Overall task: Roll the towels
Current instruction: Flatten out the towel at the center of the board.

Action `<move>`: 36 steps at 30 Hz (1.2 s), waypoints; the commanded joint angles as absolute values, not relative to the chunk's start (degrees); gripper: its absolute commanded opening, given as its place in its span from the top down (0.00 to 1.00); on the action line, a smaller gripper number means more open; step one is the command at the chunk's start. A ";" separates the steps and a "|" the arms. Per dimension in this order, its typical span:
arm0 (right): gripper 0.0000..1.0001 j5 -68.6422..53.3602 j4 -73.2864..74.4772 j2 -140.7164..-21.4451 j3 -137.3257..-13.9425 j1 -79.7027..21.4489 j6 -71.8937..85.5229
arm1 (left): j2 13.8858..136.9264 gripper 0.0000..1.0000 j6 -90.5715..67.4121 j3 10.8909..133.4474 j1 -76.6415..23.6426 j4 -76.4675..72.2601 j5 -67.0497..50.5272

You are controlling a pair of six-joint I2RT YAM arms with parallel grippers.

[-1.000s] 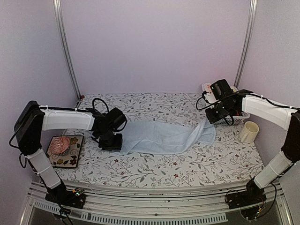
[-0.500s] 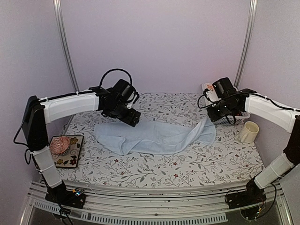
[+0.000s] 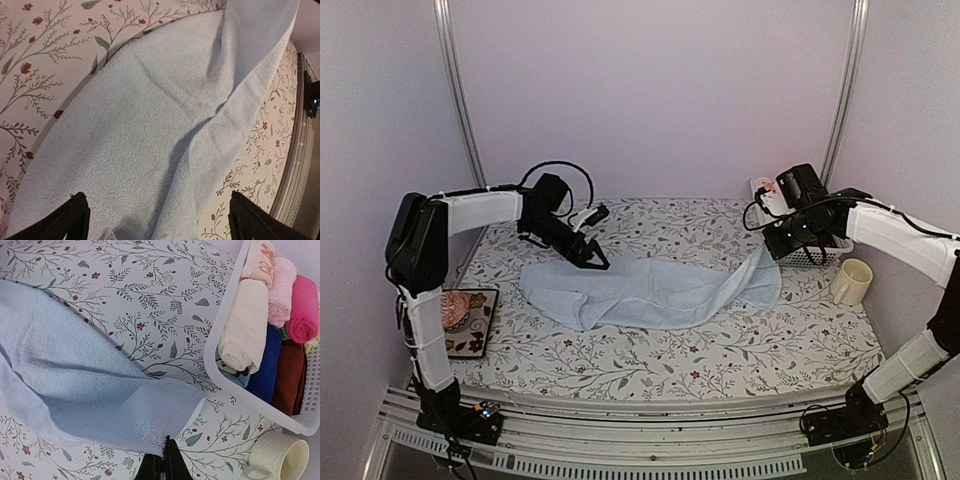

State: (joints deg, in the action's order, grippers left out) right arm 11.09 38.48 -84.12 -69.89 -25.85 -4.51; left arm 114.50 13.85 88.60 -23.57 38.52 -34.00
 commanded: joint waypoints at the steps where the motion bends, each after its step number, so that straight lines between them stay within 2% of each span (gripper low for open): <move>1: 0.98 9.30 39.03 -82.46 -70.78 -25.68 -4.76 | 119.67 0.04 21.77 89.96 -21.39 43.91 -46.65; 4: 0.98 8.72 39.56 -82.91 -71.46 -25.88 -4.49 | 121.60 0.07 25.00 90.99 -19.96 47.27 -49.91; 14: 0.97 7.16 40.25 -84.07 -72.05 -26.81 -4.82 | 123.30 0.17 29.28 89.71 -16.36 50.73 -49.81; 23: 0.98 6.92 40.23 -84.66 -72.25 -27.25 -4.83 | 124.63 0.21 30.84 88.67 -17.19 51.94 -51.69; 36: 0.98 7.02 40.06 -83.83 -70.56 -27.84 -4.18 | 122.52 0.28 29.36 83.83 -19.45 51.14 -47.83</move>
State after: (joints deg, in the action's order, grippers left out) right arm 7.33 39.92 -84.47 -70.67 -27.22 -4.51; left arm 124.20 29.36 85.32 -19.14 51.48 -48.56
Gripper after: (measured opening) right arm 0.028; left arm 0.735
